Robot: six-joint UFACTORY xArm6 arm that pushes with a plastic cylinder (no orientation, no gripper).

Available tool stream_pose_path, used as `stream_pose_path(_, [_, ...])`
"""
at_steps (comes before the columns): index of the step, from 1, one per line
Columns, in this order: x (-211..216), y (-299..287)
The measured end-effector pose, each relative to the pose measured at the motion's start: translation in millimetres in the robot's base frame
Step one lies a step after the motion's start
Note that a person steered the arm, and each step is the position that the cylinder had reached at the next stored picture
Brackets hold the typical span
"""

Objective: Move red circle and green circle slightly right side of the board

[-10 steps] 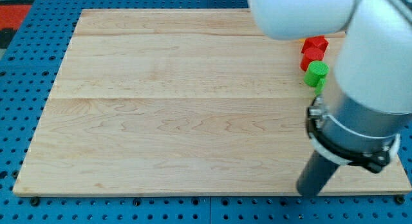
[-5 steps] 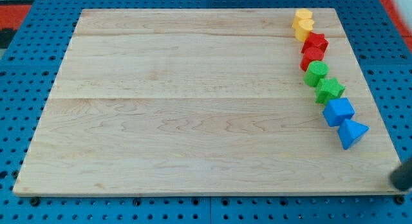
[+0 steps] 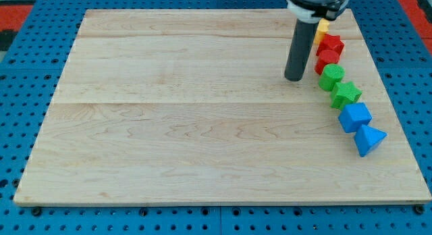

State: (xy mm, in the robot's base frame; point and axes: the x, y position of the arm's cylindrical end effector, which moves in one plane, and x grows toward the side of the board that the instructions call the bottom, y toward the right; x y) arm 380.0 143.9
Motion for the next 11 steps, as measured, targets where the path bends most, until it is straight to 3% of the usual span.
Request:
stream_pose_path(6, [11,32])
stream_pose_path(8, [-24,11])
stream_pose_path(11, [-26,41])
